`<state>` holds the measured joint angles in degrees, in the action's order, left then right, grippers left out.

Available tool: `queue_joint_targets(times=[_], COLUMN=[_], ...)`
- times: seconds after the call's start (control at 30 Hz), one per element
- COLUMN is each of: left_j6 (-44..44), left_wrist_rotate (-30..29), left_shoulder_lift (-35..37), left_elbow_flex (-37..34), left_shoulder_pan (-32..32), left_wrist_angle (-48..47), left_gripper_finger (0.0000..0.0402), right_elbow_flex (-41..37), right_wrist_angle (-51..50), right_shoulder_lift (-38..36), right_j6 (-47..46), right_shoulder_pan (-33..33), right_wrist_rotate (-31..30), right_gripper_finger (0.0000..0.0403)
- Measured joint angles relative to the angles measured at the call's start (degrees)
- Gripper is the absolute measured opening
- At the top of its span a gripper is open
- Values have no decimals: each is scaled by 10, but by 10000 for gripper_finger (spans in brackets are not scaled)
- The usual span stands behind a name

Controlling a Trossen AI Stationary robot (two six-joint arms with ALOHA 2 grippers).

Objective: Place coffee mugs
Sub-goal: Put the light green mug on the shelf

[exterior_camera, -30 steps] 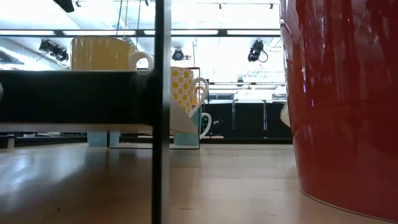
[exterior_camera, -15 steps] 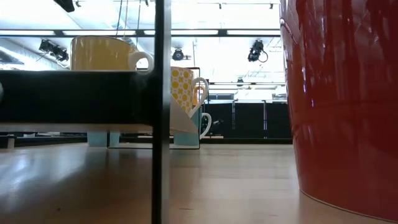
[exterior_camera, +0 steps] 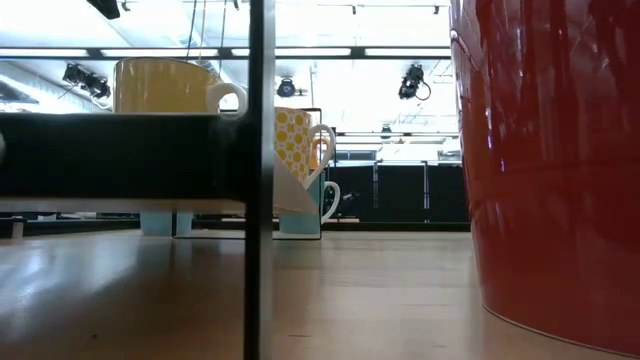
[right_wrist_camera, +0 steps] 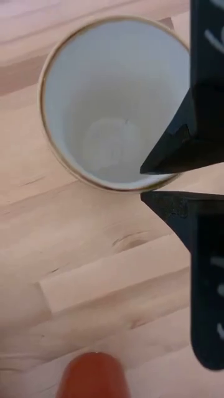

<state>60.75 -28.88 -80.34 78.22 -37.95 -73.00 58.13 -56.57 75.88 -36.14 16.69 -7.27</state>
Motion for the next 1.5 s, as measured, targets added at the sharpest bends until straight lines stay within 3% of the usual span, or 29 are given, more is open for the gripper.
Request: queue_joint_targets(times=[0.17,0.53,0.8,1.1,1.5], left_j6=[0,0,0,0,0], left_wrist_rotate=[0,0,0,0,0], left_shoulder_lift=[0,0,0,0,1], left_elbow_flex=[0,0,0,0,0], left_shoulder_pan=[0,0,0,0,0], left_wrist_angle=[0,0,0,0,0], left_gripper_finger=[117,117,117,117,117], right_elbow_flex=[0,0,0,1,1], right_wrist_angle=[6,40,95,157,153], right_shoulder_lift=[0,0,-2,-2,-2], right_j6=[-1,25,141,321,393], right_shoulder_pan=[0,0,-10,-47,-117], right_wrist_rotate=[-1,-3,41,18,9], right_gripper_finger=[76,153,157,157,157])
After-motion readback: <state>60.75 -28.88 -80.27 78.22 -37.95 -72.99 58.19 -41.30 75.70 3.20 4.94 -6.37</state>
